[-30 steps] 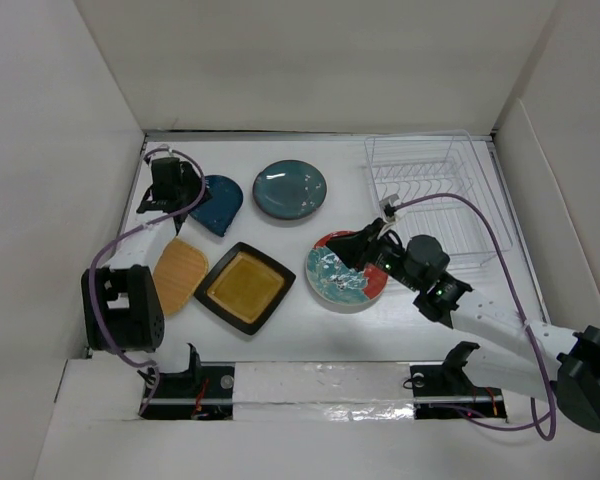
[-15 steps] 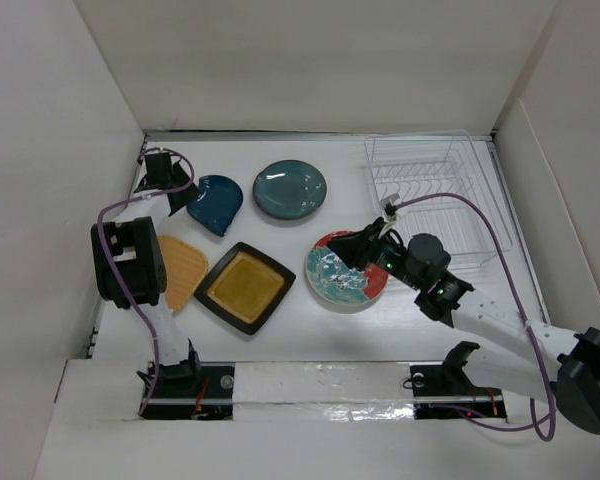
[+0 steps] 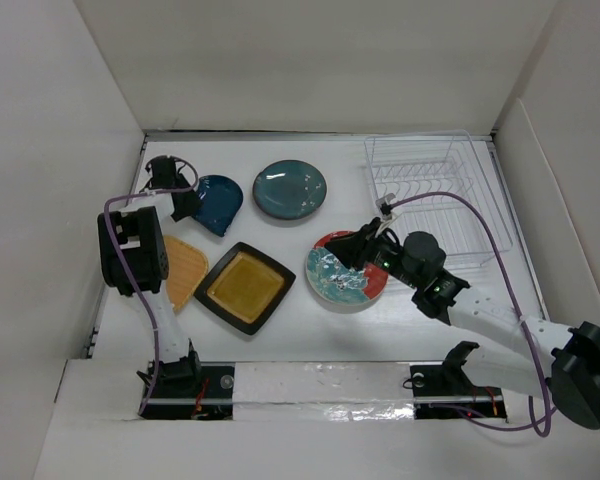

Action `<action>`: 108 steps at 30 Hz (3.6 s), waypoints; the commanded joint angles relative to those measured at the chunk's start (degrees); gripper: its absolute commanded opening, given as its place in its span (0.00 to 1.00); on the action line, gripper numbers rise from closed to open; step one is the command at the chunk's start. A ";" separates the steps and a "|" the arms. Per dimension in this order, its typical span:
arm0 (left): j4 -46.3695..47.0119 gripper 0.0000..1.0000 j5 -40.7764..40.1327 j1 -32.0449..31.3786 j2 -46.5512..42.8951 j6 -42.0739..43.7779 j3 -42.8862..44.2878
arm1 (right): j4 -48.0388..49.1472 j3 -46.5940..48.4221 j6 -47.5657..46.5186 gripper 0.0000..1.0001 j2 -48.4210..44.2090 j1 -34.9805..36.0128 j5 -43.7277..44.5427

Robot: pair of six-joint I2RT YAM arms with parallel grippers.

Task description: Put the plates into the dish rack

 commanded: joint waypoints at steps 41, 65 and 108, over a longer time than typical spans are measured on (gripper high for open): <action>18.65 0.00 19.58 -7.90 -55.35 -13.97 -25.45 | -7.32 18.31 0.05 1.00 10.34 -1.92 -2.81; 23.50 0.00 30.32 -8.96 -61.34 -15.48 -32.41 | -1.79 28.80 4.35 0.98 28.11 -3.94 -12.57; 30.97 0.00 34.71 -8.96 -59.67 -20.57 -34.69 | -4.09 40.39 3.30 0.75 33.11 -3.94 -13.36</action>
